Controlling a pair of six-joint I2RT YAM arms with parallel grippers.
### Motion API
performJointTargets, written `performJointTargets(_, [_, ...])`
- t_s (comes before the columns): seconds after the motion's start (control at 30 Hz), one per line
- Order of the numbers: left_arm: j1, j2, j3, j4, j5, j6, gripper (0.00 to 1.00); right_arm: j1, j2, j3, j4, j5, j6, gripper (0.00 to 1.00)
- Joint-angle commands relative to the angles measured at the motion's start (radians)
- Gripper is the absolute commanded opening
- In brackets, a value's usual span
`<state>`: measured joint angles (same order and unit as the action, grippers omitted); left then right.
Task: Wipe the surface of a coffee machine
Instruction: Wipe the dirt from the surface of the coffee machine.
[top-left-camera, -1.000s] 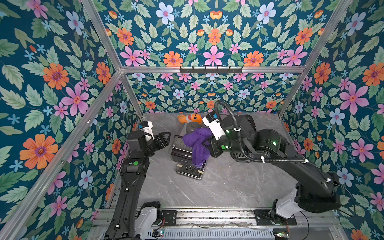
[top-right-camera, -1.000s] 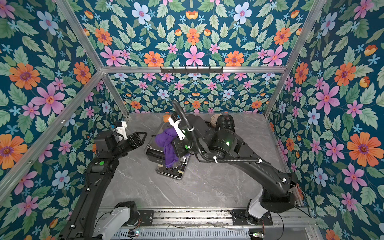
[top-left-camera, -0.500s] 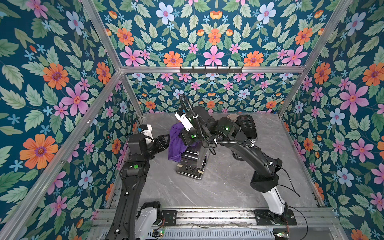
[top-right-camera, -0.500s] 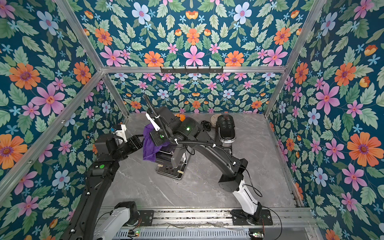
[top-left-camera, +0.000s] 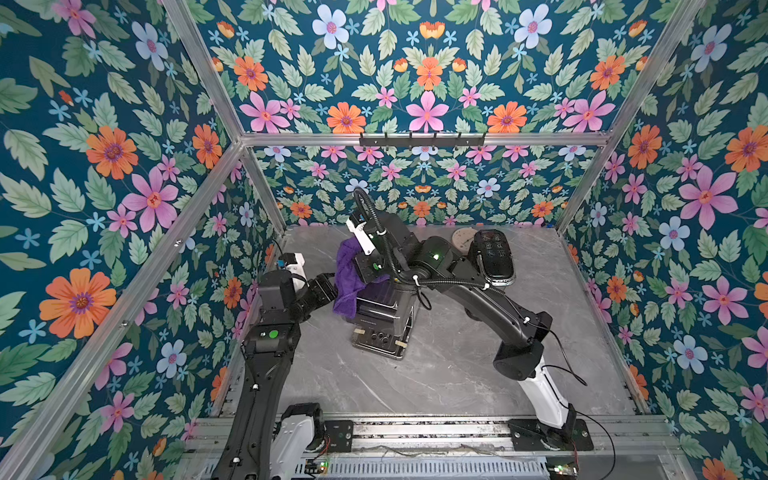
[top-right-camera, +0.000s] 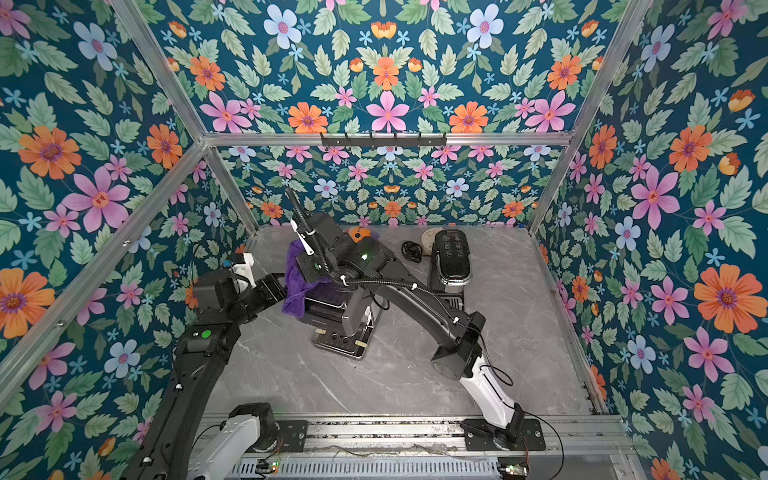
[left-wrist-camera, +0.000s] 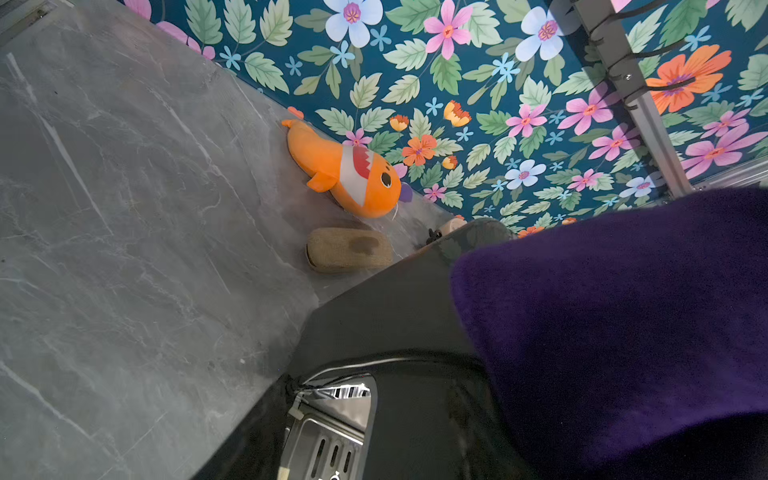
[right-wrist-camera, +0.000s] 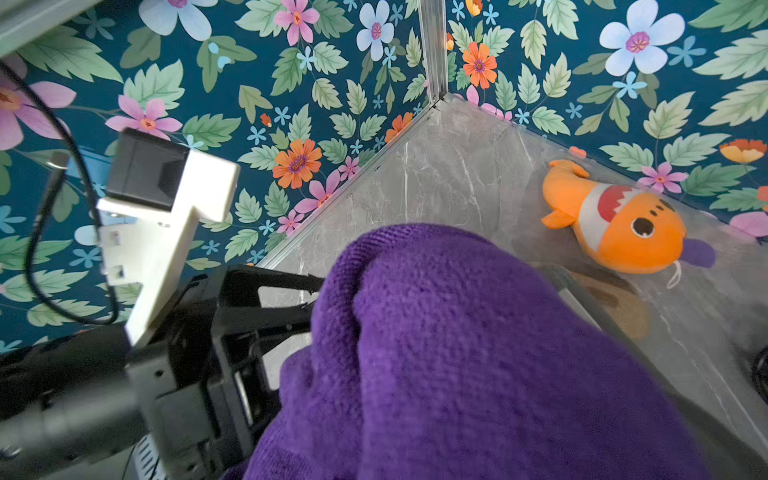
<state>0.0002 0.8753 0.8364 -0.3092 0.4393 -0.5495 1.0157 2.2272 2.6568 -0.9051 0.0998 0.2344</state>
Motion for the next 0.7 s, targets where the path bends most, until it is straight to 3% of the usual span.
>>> performJointTargets(0.0, [0.000, 0.003, 0.009, 0.007, -0.018, 0.006, 0.62, 0.001, 0.038, 0.028, 0.085, 0.072, -0.036, 0.00])
performJointTargets(0.33, [0.000, 0.003, 0.023, -0.007, -0.043, 0.008, 0.62, -0.023, 0.072, 0.060, 0.212, 0.107, -0.025, 0.00])
performJointTargets(0.67, [0.000, 0.001, 0.076, -0.022, -0.071, 0.032, 0.61, -0.086, 0.053, 0.095, 0.172, -0.028, 0.122, 0.00])
